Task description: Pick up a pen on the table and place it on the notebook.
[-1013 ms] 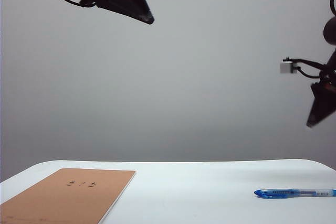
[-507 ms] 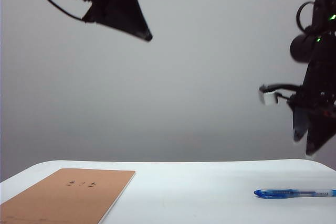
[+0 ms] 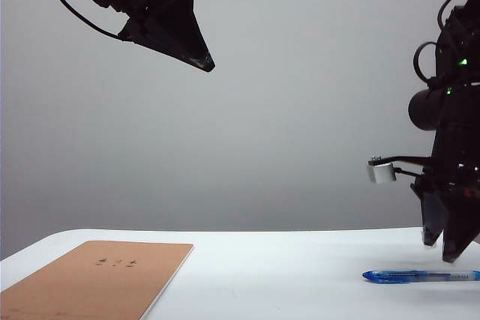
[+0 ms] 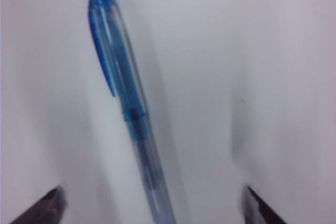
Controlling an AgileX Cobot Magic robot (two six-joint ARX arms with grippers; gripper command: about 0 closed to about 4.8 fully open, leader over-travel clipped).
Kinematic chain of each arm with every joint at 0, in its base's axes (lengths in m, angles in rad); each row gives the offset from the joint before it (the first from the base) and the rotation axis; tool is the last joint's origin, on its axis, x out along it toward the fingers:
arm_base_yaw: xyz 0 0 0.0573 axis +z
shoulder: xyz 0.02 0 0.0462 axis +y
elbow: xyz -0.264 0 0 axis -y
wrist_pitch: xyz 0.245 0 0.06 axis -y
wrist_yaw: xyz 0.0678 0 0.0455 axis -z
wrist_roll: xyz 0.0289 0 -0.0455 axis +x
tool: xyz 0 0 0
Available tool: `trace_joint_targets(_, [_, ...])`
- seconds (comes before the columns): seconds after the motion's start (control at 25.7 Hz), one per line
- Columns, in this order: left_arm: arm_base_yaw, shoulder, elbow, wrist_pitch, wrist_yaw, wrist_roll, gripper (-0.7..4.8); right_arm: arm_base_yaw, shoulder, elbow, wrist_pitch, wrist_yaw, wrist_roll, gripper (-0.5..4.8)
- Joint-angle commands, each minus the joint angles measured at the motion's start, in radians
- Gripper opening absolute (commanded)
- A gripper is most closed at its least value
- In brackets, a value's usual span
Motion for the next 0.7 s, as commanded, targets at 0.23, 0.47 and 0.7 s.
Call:
trace_joint_targets(0.23, [0.001, -0.004, 0.004, 0.046, 0.007, 0.004, -0.06, 0.001, 0.022, -0.029, 0.108, -0.008, 0.018, 4.79])
trace_joint_targets(0.47, [0.001, -0.004, 0.003, 0.049, 0.006, 0.004, -0.06, -0.002, 0.025, -0.153, 0.222, -0.007, 0.023, 4.79])
trace_joint_targets(0.7, [0.001, -0.004, 0.003, 0.053, 0.006, 0.004, -0.06, -0.004, 0.026, -0.233, 0.315, -0.003, 0.023, 2.67])
